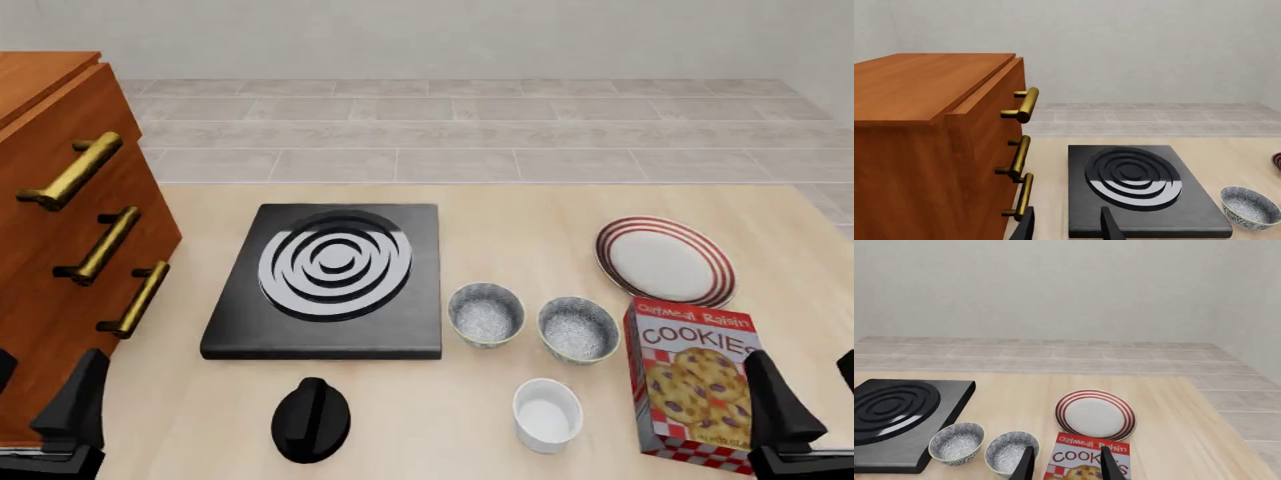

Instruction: Pick the akita bowl from table center and place it on the plate.

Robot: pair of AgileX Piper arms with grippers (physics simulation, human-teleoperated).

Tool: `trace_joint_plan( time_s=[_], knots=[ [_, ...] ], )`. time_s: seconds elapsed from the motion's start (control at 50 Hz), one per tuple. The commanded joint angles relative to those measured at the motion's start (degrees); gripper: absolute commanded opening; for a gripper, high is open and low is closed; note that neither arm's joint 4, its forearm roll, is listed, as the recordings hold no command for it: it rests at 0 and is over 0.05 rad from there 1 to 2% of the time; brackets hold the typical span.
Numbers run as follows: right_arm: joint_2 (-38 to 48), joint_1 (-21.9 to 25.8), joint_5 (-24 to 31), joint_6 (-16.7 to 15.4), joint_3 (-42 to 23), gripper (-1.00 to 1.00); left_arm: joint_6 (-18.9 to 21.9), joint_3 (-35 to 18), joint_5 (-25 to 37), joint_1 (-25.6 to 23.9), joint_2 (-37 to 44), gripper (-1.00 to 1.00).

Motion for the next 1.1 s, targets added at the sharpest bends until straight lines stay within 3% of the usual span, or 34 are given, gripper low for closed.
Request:
trace_joint_plan(
  time_s=[0.02, 0.16, 0.22, 0.28, 0.38, 0.66, 0.9, 1.0, 1.04, 1.1],
  knots=[
    [0.4, 0.49, 0.09, 0.51, -0.83, 1.0, 0.0, 0.0, 0.0, 0.0, 0.0, 1.0],
    [1.46, 0.2, 2.09, 0.63, -3.07, 1.0, 0.0, 0.0, 0.0, 0.0, 0.0, 1.0],
    [1.86, -0.17, 4.71, 3.51, -6.28, 1.0, 0.0, 0.0, 0.0, 0.0, 0.0, 1.0],
    [3.68, 0.22, 6.08, 0.95, -9.64, 1.0, 0.0, 0.0, 0.0, 0.0, 0.0, 1.0],
    [7.83, 1.36, 7.64, 0.6, -14.78, 1.0, 0.0, 0.0, 0.0, 0.0, 0.0, 1.0],
    [27.97, 7.29, 8.56, -6.0, -25.17, 1.0, 0.0, 0.0, 0.0, 0.0, 0.0, 1.0],
    [43.53, 16.51, 10.72, -17.1, -31.21, 1.0, 0.0, 0.0, 0.0, 0.0, 0.0, 1.0],
    [49.75, 18.25, 12.0, -21.72, -33.58, 1.0, 0.0, 0.0, 0.0, 0.0, 0.0, 1.0],
    [50.95, 19.51, 13.23, -21.0, -35.29, 1.0, 0.0, 0.0, 0.0, 0.0, 0.0, 1.0],
    [53.74, 21.72, 13.22, -22.46, -36.33, 1.0, 0.0, 0.0, 0.0, 0.0, 0.0, 1.0]
  ],
)
